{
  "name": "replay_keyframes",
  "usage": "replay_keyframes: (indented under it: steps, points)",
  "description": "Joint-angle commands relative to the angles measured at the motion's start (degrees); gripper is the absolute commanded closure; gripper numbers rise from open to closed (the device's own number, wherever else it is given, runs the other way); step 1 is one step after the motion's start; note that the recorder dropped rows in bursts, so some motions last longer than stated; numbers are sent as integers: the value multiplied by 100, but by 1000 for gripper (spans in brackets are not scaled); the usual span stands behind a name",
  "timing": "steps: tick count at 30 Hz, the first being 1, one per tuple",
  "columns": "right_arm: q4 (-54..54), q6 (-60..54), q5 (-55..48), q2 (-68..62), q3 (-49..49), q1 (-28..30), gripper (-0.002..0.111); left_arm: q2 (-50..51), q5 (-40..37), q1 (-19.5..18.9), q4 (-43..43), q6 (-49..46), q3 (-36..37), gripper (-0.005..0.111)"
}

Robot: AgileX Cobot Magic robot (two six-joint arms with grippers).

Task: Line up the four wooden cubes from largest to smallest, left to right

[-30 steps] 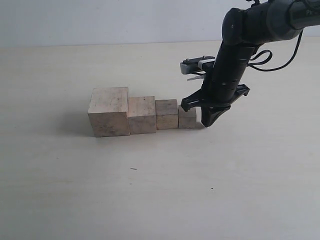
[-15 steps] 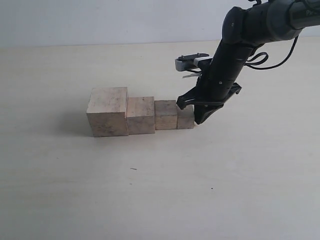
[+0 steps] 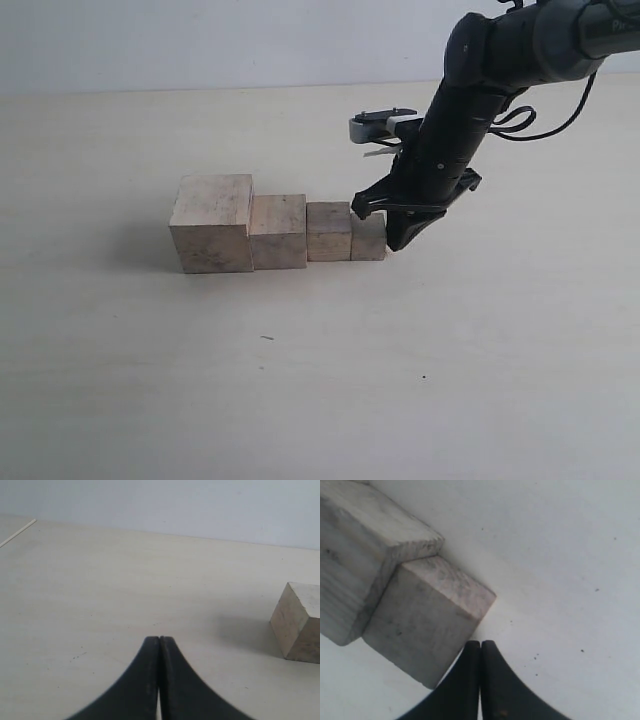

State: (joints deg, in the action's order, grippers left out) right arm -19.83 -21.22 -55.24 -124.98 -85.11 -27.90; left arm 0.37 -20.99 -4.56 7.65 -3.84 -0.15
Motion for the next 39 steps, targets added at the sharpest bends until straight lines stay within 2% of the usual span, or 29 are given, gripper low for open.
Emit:
replay_keyframes:
  steps: [1, 8, 16, 18, 22, 25, 30, 39]
  points:
    - [122, -26, 6, 77, 17, -10, 108, -37, 62, 1, 8, 47, 15, 107]
    - [908, 537, 94, 831, 17, -10, 108, -37, 62, 1, 8, 47, 15, 107]
    - [995, 1278, 1066, 2147, 76, -10, 108, -37, 62, 1, 8, 47, 15, 107]
    - [995, 1466, 1530, 2577, 324, -10, 108, -37, 62, 1, 8, 47, 15, 107]
    - [933, 1922, 2706, 3587, 1426, -10, 108, -37, 62, 1, 8, 47, 15, 107]
    - [933, 2233, 3150, 4284, 2245, -10, 108, -37, 62, 1, 8, 47, 15, 107]
    - [933, 2441, 2777, 5183, 2876, -10, 108, -37, 62, 1, 8, 47, 15, 107]
    - [933, 2416, 2667, 6005, 2900, -10, 108, -37, 62, 1, 8, 47, 15, 107]
